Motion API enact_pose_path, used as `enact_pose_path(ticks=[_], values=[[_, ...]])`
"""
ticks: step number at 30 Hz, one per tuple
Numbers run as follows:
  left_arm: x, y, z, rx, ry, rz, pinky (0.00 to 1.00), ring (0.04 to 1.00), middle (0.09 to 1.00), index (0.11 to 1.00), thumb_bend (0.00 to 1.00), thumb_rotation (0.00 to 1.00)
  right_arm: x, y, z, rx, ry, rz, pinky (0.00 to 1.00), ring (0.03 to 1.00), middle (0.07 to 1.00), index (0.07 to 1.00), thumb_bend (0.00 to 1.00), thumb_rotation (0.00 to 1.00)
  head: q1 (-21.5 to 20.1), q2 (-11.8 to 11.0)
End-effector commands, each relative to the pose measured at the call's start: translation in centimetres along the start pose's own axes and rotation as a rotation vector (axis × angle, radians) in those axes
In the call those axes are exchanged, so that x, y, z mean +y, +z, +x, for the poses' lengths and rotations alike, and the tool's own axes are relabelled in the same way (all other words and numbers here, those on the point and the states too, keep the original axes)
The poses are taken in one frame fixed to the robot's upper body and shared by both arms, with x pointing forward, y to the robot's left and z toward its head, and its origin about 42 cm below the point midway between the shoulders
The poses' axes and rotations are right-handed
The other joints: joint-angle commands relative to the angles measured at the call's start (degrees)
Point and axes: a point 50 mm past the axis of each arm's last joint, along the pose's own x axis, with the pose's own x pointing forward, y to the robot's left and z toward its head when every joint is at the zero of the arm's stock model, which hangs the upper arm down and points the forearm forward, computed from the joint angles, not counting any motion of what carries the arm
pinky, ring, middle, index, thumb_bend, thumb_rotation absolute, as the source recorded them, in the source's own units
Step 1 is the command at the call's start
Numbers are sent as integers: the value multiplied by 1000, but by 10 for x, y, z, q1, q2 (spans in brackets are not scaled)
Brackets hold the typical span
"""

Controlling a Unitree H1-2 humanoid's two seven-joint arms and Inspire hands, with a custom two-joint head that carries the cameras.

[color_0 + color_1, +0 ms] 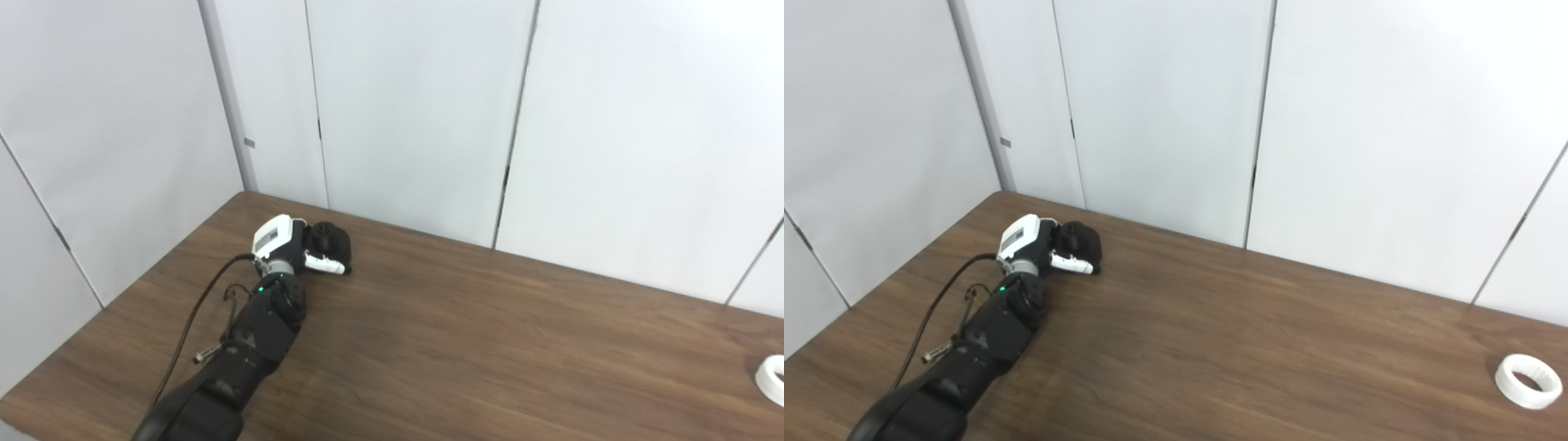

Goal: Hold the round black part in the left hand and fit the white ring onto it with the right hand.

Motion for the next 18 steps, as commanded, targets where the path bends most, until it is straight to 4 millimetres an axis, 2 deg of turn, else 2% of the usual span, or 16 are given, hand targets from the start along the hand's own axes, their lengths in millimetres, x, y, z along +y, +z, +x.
enact_pose_path(ticks=[1,8,13,18], values=[[24,16,7,-80,85,-31,1000,915,749,479,524,54,2,15,-1,-68,3,-13,870,903,857,871,546,1000,-3,2],[33,29,-16,-191,94,-66,993,893,734,478,524,52,7,18,-3,-67,4,-13,859,892,861,881,559,1000,-22,12],[44,48,-46,-319,63,-84,948,880,736,478,523,49,15,21,-4,-60,7,-10,978,937,891,915,579,1000,-44,22],[50,66,-80,-423,-7,-71,888,862,735,480,524,51,22,22,-5,-64,17,3,1000,959,895,944,588,1000,-67,33]])
